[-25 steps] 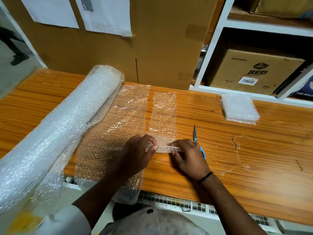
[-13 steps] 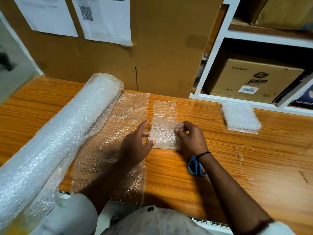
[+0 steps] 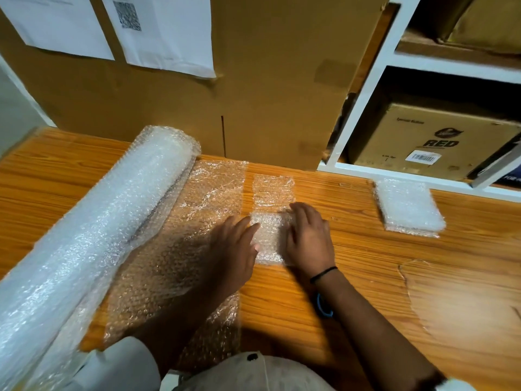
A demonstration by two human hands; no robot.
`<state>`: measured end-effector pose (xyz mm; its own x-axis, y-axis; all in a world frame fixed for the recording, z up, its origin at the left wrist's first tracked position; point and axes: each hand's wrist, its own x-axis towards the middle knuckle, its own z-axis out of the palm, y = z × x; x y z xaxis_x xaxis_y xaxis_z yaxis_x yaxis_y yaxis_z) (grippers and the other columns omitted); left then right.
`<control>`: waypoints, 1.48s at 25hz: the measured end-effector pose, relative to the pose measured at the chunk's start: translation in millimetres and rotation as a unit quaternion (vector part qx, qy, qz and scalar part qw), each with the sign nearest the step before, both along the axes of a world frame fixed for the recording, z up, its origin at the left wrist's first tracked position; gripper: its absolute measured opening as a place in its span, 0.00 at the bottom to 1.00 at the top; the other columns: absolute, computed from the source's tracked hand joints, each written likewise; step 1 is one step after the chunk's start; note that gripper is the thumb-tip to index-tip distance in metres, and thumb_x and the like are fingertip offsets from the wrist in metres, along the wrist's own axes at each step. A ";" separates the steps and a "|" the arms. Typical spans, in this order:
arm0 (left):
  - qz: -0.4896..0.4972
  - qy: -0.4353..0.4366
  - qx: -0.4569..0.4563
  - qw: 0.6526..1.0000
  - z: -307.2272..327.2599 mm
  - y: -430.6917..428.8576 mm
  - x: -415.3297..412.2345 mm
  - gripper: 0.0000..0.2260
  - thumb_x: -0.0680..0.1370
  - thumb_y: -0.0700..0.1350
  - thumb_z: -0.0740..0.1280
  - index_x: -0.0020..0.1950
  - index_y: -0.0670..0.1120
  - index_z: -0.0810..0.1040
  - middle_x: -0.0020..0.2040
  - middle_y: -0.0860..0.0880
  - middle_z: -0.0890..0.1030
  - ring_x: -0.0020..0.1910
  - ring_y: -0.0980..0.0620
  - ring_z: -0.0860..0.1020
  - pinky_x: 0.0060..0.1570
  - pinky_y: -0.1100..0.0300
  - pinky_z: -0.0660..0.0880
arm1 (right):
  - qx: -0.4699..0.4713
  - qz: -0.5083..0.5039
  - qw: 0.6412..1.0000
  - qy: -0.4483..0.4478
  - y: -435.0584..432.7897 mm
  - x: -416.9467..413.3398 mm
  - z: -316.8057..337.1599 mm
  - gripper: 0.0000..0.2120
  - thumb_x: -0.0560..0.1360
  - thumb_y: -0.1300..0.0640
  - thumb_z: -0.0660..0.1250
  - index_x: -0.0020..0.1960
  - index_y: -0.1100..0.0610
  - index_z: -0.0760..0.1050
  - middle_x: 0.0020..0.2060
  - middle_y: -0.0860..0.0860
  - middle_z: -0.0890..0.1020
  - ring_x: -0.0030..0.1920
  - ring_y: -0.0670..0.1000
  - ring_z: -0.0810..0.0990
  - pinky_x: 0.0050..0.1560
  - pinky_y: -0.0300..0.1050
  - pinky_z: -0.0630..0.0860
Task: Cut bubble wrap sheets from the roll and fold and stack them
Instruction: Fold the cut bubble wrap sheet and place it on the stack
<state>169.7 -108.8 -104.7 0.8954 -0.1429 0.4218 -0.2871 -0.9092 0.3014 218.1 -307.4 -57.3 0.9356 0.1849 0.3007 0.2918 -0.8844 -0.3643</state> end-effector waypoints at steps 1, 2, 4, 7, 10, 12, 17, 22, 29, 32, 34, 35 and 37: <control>-0.006 0.010 0.024 1.000 -1.2 -2.5 3.8 0.23 0.82 0.50 0.60 0.76 0.47 0.72 0.77 0.46 0.71 0.77 0.37 0.65 0.74 0.37 0.63 | -0.034 0.030 0.999 -0.003 5.1 -6.9 -6.5 0.25 0.79 0.51 0.56 0.72 0.60 0.74 0.71 0.58 0.76 0.72 0.60 0.72 0.67 0.59 0.70; -0.008 0.023 0.052 0.998 -2.6 -4.8 7.5 0.24 0.82 0.51 0.58 0.78 0.46 0.70 0.79 0.47 0.69 0.79 0.37 0.63 0.74 0.35 0.61 | -0.069 0.056 0.996 0.017 7.9 -11.3 -16.1 0.26 0.81 0.50 0.54 0.74 0.60 0.72 0.74 0.58 0.74 0.75 0.60 0.70 0.71 0.60 0.68; -0.012 0.054 0.102 0.993 -8.5 -7.5 11.3 0.27 0.82 0.53 0.55 0.79 0.46 0.68 0.79 0.48 0.68 0.80 0.35 0.60 0.74 0.32 0.61 | -0.115 0.082 0.987 0.078 9.6 -15.1 -32.6 0.28 0.83 0.48 0.50 0.79 0.59 0.67 0.79 0.57 0.67 0.80 0.59 0.64 0.78 0.63 0.60; -0.026 0.071 0.106 0.991 -12.9 -4.8 12.3 0.27 0.81 0.54 0.55 0.80 0.46 0.67 0.80 0.47 0.67 0.80 0.34 0.57 0.74 0.31 0.60 | -0.104 0.091 0.984 0.110 3.4 -13.2 -43.1 0.30 0.84 0.45 0.45 0.81 0.57 0.62 0.82 0.55 0.61 0.82 0.58 0.58 0.80 0.61 0.54; -0.094 0.049 0.039 0.994 -2.0 0.9 10.6 0.26 0.82 0.58 0.61 0.78 0.49 0.69 0.80 0.48 0.66 0.82 0.38 0.55 0.78 0.36 0.54 | -0.053 0.091 0.992 0.076 -8.5 -11.5 -40.7 0.28 0.85 0.45 0.47 0.80 0.56 0.64 0.81 0.55 0.63 0.82 0.56 0.58 0.81 0.59 0.56; -0.152 0.033 0.036 0.987 6.0 7.9 9.9 0.26 0.80 0.61 0.65 0.75 0.50 0.74 0.78 0.50 0.69 0.81 0.41 0.58 0.79 0.40 0.53 | -0.033 0.099 0.993 0.061 -17.9 -14.1 -41.3 0.26 0.85 0.46 0.50 0.79 0.56 0.68 0.79 0.54 0.67 0.81 0.55 0.60 0.79 0.59 0.61; -0.196 0.003 0.027 0.980 8.5 13.5 14.9 0.07 0.78 0.52 0.70 0.53 0.52 0.81 0.65 0.53 0.81 0.75 0.46 0.70 0.72 0.42 0.66 | -0.020 0.179 0.981 0.077 -32.8 -27.7 -37.8 0.34 0.81 0.34 0.61 0.80 0.53 0.65 0.81 0.50 0.64 0.83 0.50 0.56 0.82 0.53 0.53; -0.174 0.010 -0.090 0.980 29.4 7.0 14.3 0.04 0.80 0.48 0.68 0.50 0.49 0.80 0.52 0.54 0.83 0.65 0.50 0.78 0.66 0.49 0.71 | 0.043 0.186 0.978 0.080 -37.3 -30.3 -27.9 0.38 0.79 0.39 0.66 0.83 0.51 0.57 0.81 0.49 0.63 0.82 0.43 0.53 0.83 0.49 0.48; -0.086 0.018 -0.211 0.973 51.6 3.7 30.2 0.11 0.82 0.53 0.66 0.61 0.49 0.79 0.56 0.55 0.83 0.55 0.55 0.81 0.55 0.47 0.78 | 0.240 0.056 0.961 0.123 -27.0 2.7 -10.5 0.28 0.80 0.54 0.70 0.77 0.44 0.66 0.46 0.44 0.85 0.47 0.44 0.84 0.48 0.48 0.81; 0.009 -0.032 -0.176 0.984 51.5 1.9 37.2 0.21 0.80 0.52 0.70 0.71 0.46 0.74 0.69 0.50 0.78 0.69 0.50 0.75 0.67 0.47 0.74 | 0.290 0.012 0.949 0.121 -19.0 18.1 0.1 0.25 0.80 0.56 0.71 0.76 0.50 0.69 0.41 0.44 0.84 0.44 0.42 0.82 0.45 0.41 0.78; 0.050 -0.016 -0.118 0.992 47.9 1.6 40.7 0.26 0.78 0.53 0.72 0.74 0.47 0.72 0.75 0.48 0.72 0.75 0.46 0.69 0.71 0.47 0.67 | 0.286 0.007 0.950 0.126 -14.0 31.5 4.5 0.26 0.80 0.56 0.70 0.76 0.50 0.68 0.42 0.44 0.83 0.42 0.42 0.81 0.40 0.32 0.74; 0.055 0.001 -0.090 0.994 43.7 1.4 42.2 0.27 0.77 0.53 0.73 0.74 0.47 0.72 0.77 0.46 0.69 0.76 0.44 0.66 0.71 0.45 0.65 | 0.278 0.005 0.952 0.129 -12.0 38.5 5.6 0.26 0.81 0.56 0.70 0.76 0.50 0.68 0.43 0.45 0.83 0.42 0.42 0.81 0.38 0.30 0.72; 0.042 0.035 -0.042 0.998 32.6 0.2 43.6 0.26 0.77 0.55 0.72 0.74 0.48 0.73 0.79 0.44 0.67 0.77 0.39 0.63 0.72 0.41 0.63 | 0.258 -0.006 0.957 0.135 -9.2 52.4 4.5 0.27 0.81 0.56 0.70 0.77 0.51 0.67 0.44 0.46 0.83 0.43 0.47 0.81 0.37 0.33 0.71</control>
<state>213.4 -108.6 -72.1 0.9302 -0.0326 0.3657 -0.1862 -0.9004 0.3933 270.5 -316.6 -52.7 0.9933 0.0652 0.0959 0.1159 -0.5699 -0.8135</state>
